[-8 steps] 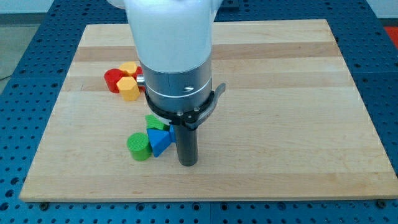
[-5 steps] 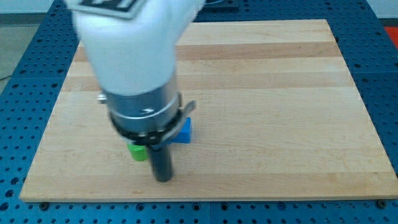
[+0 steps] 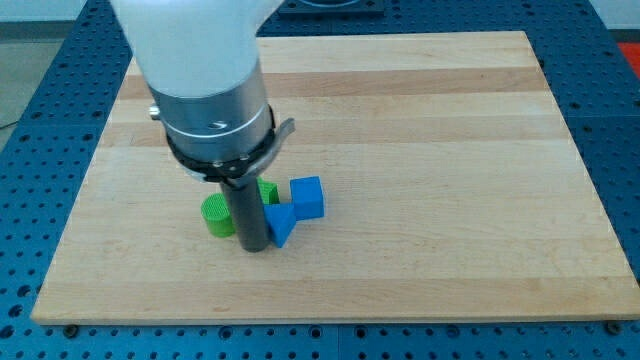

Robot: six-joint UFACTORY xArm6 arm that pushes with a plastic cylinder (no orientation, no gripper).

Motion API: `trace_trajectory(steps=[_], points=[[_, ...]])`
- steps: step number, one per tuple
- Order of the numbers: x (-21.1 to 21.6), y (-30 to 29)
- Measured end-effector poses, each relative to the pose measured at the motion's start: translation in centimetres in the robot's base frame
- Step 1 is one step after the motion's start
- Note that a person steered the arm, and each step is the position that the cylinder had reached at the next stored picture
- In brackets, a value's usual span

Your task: Separate the green blocks from the blue blocks

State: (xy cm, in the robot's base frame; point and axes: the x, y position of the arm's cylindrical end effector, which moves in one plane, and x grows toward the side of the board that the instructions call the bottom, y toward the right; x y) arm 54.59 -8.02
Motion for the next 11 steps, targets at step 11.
trace_trajectory(steps=[11], points=[[-8.7, -15.5]])
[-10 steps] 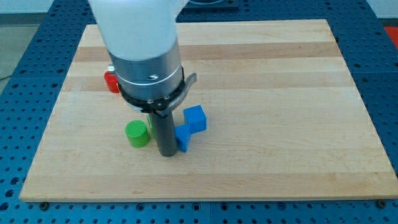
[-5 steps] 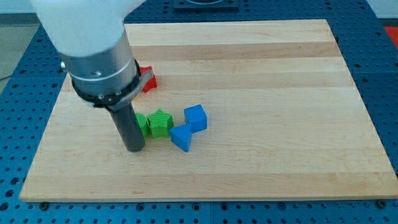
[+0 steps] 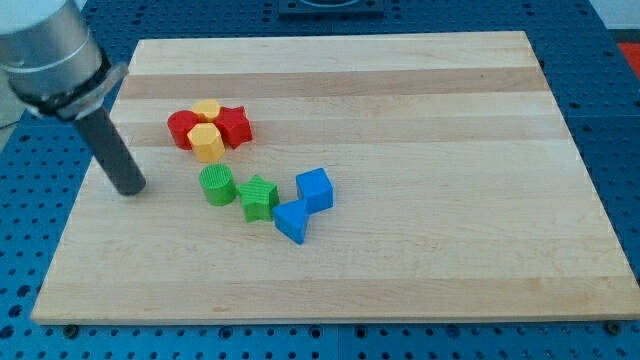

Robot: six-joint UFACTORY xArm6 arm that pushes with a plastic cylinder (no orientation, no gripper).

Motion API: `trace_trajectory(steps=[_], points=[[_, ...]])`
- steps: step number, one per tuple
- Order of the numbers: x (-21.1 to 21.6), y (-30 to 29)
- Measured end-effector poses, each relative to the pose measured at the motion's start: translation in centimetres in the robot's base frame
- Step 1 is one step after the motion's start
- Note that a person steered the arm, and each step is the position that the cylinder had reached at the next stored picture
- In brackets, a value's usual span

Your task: Separate the green blocks from the blue blocks

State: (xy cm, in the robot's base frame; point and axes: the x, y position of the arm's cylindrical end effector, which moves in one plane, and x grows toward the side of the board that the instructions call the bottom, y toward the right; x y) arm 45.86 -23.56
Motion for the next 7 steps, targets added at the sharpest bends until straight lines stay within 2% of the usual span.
trace_trajectory(steps=[3, 7], points=[[-1.9, 11.2], [-0.5, 17.8]])
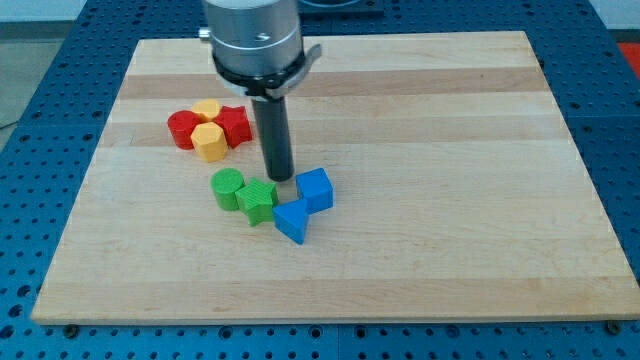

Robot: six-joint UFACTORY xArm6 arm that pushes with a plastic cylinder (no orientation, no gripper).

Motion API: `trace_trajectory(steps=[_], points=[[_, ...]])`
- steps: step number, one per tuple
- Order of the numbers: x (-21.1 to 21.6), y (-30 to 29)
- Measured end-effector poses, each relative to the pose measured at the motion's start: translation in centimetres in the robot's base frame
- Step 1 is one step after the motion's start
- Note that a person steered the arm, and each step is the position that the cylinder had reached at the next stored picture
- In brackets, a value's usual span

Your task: Separate the green blocks from the blue blocks

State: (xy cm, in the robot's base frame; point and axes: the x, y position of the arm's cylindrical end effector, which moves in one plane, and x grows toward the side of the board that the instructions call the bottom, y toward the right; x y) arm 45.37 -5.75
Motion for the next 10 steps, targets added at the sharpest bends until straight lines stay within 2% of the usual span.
trace_trajectory(steps=[1, 3, 4, 6, 7, 8, 9, 10], points=[[1.1, 0.2], [4.9, -4.1], [4.9, -4.7], [-0.8, -3.3], [-1.8, -5.2], [-0.1, -8.7], [1.7, -9.4], [-0.2, -9.4]])
